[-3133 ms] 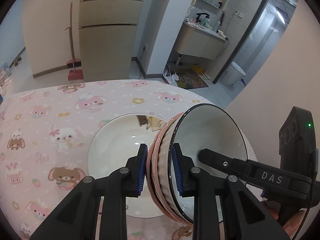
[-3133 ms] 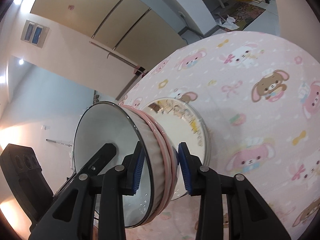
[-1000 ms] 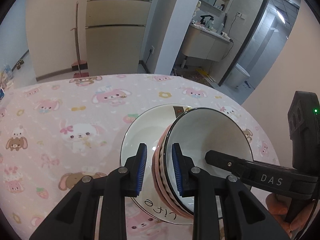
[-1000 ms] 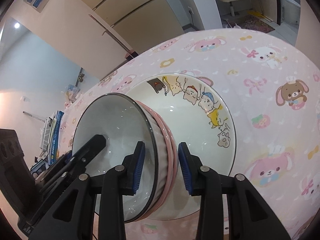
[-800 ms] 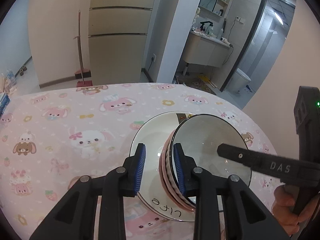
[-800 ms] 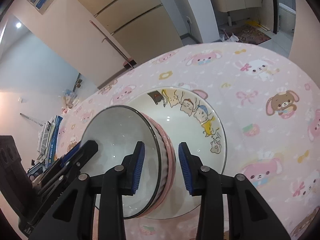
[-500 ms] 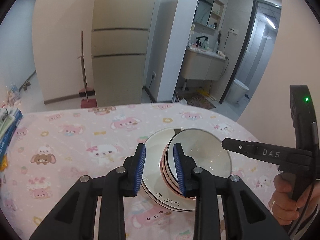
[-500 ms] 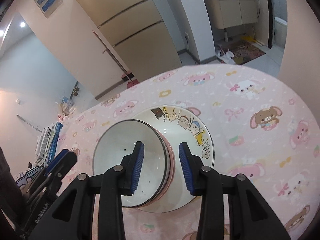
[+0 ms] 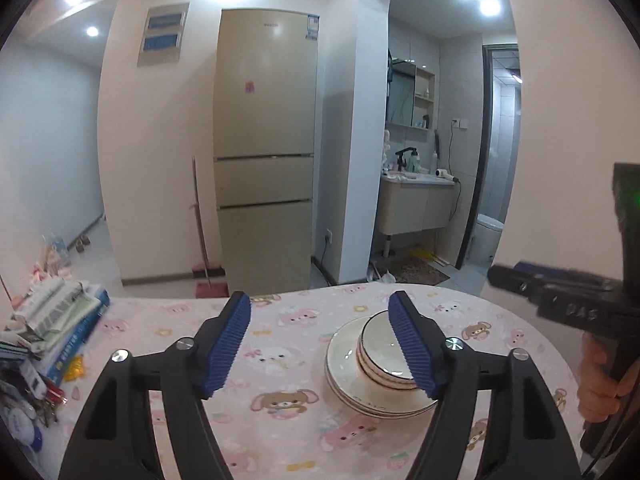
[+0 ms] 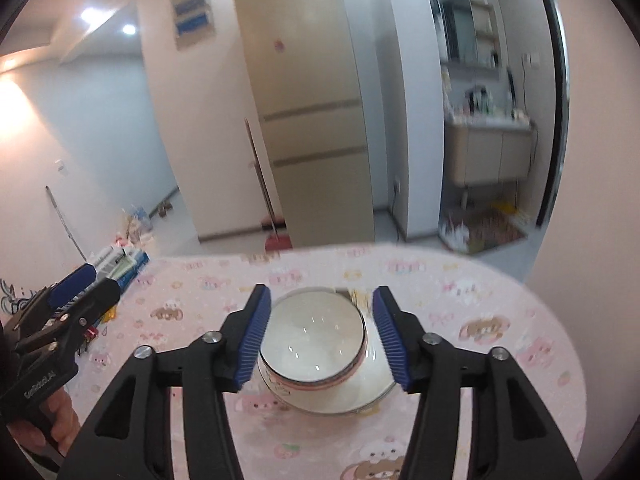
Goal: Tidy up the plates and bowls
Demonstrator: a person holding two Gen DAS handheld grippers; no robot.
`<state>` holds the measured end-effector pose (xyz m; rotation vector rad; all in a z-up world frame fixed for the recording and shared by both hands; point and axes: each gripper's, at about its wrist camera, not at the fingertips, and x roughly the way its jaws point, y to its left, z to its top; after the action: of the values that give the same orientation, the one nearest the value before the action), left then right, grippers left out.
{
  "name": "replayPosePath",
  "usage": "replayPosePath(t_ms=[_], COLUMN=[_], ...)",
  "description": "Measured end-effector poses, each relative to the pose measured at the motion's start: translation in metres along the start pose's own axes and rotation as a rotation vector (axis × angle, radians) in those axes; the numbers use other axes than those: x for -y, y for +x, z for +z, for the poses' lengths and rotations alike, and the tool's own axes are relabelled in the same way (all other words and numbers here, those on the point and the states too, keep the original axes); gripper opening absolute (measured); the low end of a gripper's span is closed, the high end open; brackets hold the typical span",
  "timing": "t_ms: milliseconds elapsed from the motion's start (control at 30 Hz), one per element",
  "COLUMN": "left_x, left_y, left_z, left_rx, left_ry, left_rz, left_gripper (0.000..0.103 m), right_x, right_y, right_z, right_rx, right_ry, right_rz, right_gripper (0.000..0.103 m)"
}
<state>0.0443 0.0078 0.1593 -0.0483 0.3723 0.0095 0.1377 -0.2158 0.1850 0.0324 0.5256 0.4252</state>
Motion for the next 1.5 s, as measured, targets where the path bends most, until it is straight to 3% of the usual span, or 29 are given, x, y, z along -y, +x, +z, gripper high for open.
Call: replayPosePath(t_ms=[33,200,267,300,433,600,733,800,967,1200,1367,1500], left_x=[-0.001,-0.007,-0.010,-0.014,-0.013,-0.020,-0.024,-0.026,-0.028,-0.029,-0.023,-0.028], left_y=[-0.009,-0.050,-0.064,-0.069,-0.079,-0.066,-0.046,-0.035,-0.017,0.007,0.019,0.034], left_z=[0.000,0.001,-0.003,-0.006,-0.028,-0.062,-0.087,-0.096,-0.115,-0.131,-0.135,-0.145], left_rx=[0.019,0.110,0.158,0.188,0.279,0.344,0.317,0.301,0.290,0.248,0.245,0.214], left_ry=[0.013,0.044,0.030,0.023,0.034,0.034,0.030,0.037,0.039,0.015,0.033,-0.008], left_rz=[0.010,0.042,0.042,0.039,0.045,0.069,0.069,0.076,0.075,0.033,0.005,-0.032], left_gripper=[0.086,0.090,0.103,0.103,0.103,0.103,0.103,0.103,0.103,0.103,0.103,0.103], right_x=[-0.004,-0.023,-0.030,-0.033,-0.040,-0.026,-0.028,-0.029,-0.031,-0.026,-0.016,-0.011], right_y=[-0.010,-0.046,-0.055,-0.059,-0.062,-0.034,-0.004,0.005,0.019,0.029,0.035,0.039], right_z=[0.000,-0.002,-0.005,-0.009,-0.029,-0.057,-0.080,-0.091,-0.113,-0.138,-0.144,-0.146], right_rx=[0.039,0.195,0.247,0.270,0.346,0.308,0.289,0.270,0.326,0.343,0.327,0.308], right_ry=[-0.006,-0.055,-0.083,-0.100,-0.141,-0.074,-0.156,-0.177,-0.217,-0.201,-0.157,-0.150], right_rz=[0.014,0.080,0.081,0.081,0.034,0.056,-0.025,-0.038,-0.034,-0.035,-0.043,-0.050], right_gripper=[0.063,0.088,0.100,0.102,0.103,0.103,0.103,0.103,0.103,0.103,0.103,0.103])
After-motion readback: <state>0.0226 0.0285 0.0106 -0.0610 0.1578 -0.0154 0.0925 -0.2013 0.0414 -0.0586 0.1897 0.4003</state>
